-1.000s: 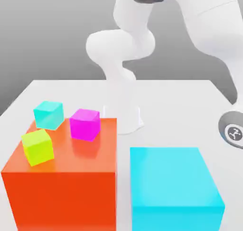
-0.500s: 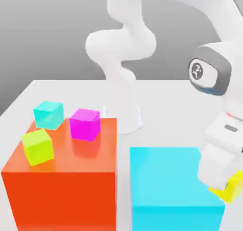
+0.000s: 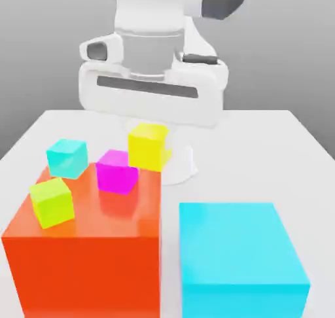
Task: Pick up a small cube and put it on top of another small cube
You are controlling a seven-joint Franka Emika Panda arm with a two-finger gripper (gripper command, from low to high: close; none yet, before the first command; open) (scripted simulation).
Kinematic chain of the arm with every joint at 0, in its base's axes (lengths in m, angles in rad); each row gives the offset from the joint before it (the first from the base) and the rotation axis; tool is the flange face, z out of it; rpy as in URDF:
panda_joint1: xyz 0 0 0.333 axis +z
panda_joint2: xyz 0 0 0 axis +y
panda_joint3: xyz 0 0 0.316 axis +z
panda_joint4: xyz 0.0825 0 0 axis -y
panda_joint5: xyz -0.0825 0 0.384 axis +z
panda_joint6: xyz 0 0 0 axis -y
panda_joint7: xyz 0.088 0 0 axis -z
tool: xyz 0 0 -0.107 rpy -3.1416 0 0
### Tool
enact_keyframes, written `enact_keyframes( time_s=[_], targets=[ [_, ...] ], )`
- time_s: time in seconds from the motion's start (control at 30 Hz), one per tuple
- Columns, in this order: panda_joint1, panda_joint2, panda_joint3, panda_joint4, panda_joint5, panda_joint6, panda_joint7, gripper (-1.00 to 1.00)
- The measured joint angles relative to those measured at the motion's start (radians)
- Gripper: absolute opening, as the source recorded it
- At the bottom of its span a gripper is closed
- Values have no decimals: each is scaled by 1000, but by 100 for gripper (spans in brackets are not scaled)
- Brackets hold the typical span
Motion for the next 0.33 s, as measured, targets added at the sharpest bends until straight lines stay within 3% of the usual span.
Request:
enact_keyframes(
  time_s=[0.07,0.2,0.23,0.33],
  targets=[
    [-40,-63,-15,-32,4,-30,62,-100],
    [-63,-37,-20,-130,9,95,86,-100],
    [-64,-28,-20,-147,9,122,86,100],
    [-64,-28,-20,-147,9,122,86,100]
  ],
)
